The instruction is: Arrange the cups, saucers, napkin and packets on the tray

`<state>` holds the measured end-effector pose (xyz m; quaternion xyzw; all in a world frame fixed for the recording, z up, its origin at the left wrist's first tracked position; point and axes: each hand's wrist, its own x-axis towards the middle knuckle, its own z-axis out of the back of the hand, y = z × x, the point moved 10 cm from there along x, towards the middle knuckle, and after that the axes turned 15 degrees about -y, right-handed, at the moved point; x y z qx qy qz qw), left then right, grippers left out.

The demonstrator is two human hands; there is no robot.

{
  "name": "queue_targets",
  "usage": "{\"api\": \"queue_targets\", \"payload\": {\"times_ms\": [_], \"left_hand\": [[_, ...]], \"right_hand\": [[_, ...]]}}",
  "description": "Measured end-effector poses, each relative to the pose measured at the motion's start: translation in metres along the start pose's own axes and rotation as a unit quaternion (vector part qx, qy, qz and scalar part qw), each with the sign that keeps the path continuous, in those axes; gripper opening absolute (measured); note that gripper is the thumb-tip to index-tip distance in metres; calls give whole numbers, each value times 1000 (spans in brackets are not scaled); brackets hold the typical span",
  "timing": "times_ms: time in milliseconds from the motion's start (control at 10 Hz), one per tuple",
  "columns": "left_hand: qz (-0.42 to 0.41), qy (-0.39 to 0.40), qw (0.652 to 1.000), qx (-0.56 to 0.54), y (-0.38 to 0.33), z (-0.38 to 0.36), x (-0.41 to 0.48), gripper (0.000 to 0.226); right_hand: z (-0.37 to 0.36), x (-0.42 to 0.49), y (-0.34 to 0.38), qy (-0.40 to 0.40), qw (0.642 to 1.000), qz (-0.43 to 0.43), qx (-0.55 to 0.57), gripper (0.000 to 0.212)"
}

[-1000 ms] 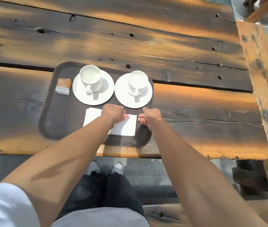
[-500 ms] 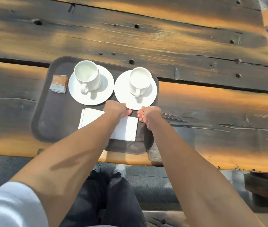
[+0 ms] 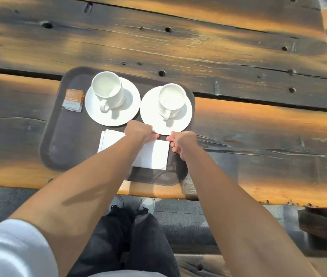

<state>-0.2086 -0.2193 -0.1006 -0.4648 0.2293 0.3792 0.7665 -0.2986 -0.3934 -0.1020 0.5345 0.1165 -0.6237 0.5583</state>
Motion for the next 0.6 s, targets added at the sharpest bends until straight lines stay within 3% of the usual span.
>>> {"api": "queue_targets", "payload": {"times_ms": [300, 500, 600], "left_hand": [[5, 19, 1000, -11, 1, -6, 3, 14], [-19, 62, 996, -53, 1, -4, -3, 14], [-19, 46, 997, -52, 1, 18, -9, 12]], "right_hand": [[6, -2, 7, -18, 1000, 18, 10, 23], [12, -8, 6, 11, 999, 32, -16, 19], [40, -19, 18, -72, 986, 126, -76, 13]]}}
